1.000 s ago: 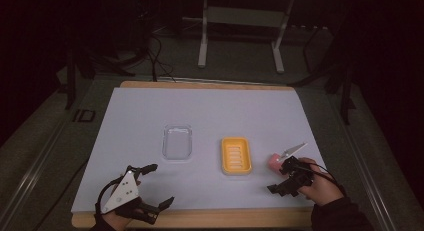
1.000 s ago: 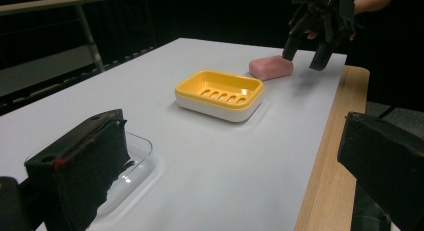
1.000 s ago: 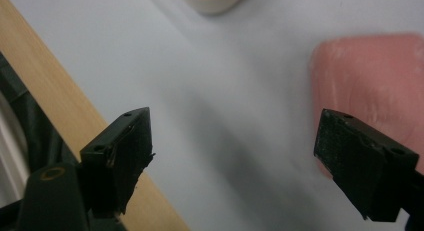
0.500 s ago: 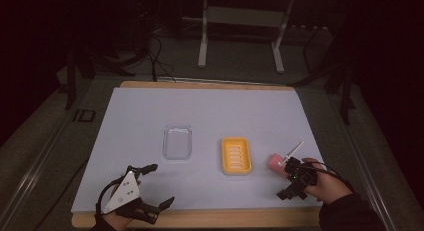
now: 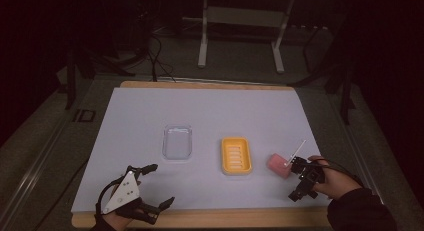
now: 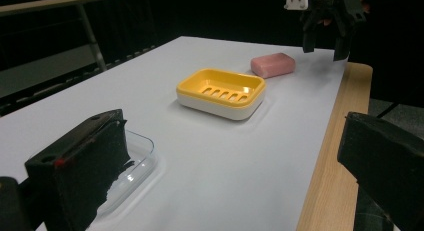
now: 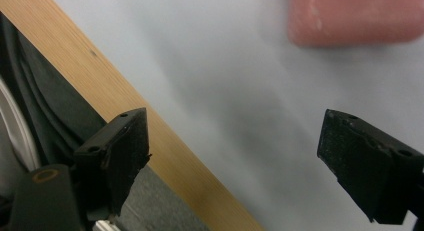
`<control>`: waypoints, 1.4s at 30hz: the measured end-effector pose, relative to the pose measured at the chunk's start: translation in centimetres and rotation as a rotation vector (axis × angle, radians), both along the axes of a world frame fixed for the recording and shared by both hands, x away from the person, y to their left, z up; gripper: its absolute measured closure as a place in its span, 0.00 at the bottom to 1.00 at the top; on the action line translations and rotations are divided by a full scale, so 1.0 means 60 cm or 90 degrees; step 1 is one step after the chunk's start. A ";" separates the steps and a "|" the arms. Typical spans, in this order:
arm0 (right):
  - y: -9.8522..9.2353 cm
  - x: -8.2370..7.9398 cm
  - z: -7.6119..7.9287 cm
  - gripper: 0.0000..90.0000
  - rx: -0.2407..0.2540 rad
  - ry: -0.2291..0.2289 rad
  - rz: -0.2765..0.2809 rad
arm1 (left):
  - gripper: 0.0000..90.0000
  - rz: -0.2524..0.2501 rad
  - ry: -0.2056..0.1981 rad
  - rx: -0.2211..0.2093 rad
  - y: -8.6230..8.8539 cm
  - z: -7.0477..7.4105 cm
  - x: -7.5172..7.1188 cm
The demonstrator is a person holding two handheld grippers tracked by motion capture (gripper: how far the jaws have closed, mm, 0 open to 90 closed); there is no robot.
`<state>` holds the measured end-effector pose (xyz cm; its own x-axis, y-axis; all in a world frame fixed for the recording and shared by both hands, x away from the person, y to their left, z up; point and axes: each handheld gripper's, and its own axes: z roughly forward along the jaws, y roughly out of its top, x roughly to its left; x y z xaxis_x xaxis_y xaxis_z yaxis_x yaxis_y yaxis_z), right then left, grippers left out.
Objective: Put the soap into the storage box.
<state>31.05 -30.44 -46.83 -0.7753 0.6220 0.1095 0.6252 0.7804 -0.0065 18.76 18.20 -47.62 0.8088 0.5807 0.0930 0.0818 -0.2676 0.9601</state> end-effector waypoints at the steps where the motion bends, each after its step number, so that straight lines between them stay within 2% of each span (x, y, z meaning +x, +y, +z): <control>1: -0.002 0.001 0.000 0.14 -0.004 0.002 0.001 | 0.01 0.000 0.000 0.000 0.000 0.000 0.000; 3: -0.011 0.009 0.000 0.14 -0.023 0.006 0.003 | 0.01 -0.001 0.000 -0.001 0.000 0.000 0.000; 6: -0.014 0.014 0.002 0.14 -0.027 0.010 -0.009 | 0.01 -0.001 0.000 -0.002 0.000 0.000 0.000; 9: -0.018 0.024 0.002 0.14 -0.037 -0.001 -0.018 | 0.01 -0.001 0.000 -0.002 0.000 0.000 0.000; 10: -0.020 0.028 0.003 0.14 -0.036 -0.010 -0.016 | 0.01 -0.001 0.000 -0.002 0.000 0.000 0.000; 13: -0.023 0.038 0.005 0.14 -0.030 -0.015 -0.023 | 0.01 -0.001 0.000 -0.002 0.000 0.000 0.000; 19: -0.019 0.051 0.001 0.14 -0.031 -0.035 -0.008 | 0.01 -0.001 0.000 -0.002 0.000 0.000 0.000; 21: -0.016 0.056 0.001 0.13 -0.019 -0.046 -0.020 | 0.01 -0.001 0.000 -0.001 0.000 0.000 0.000; 23: -0.012 0.062 0.003 0.13 -0.009 -0.063 -0.018 | 0.01 -0.001 0.001 0.000 -0.001 0.000 0.000; 26: -0.008 0.067 0.004 0.14 0.002 -0.064 -0.009 | 0.01 -0.001 0.000 -0.001 0.000 0.000 0.000; 29: 0.004 0.076 0.005 0.15 0.005 -0.075 0.018 | 0.01 -0.001 0.000 -0.001 0.000 0.000 0.000; 32: 0.012 0.085 0.005 0.18 0.028 -0.087 0.034 | 0.01 -0.001 0.000 -0.002 0.000 0.000 0.000; 35: 0.016 0.088 0.005 0.21 0.039 -0.092 0.039 | 0.01 -0.002 0.000 -0.002 0.000 0.000 0.000; 36: 0.020 0.090 0.005 0.22 0.052 -0.100 0.058 | 0.01 -0.002 0.001 -0.002 0.000 0.000 0.000; 38: 0.022 0.091 0.005 0.23 0.059 -0.103 0.060 | 0.01 -0.002 0.001 -0.001 0.000 0.000 0.000; 40: 0.025 0.092 0.005 0.23 0.069 -0.119 0.076 | 0.01 -0.002 0.001 -0.001 0.000 0.000 0.000; 42: 0.027 0.094 0.003 0.24 0.081 -0.127 0.078 | 0.01 -0.002 0.001 0.000 -0.001 0.000 0.000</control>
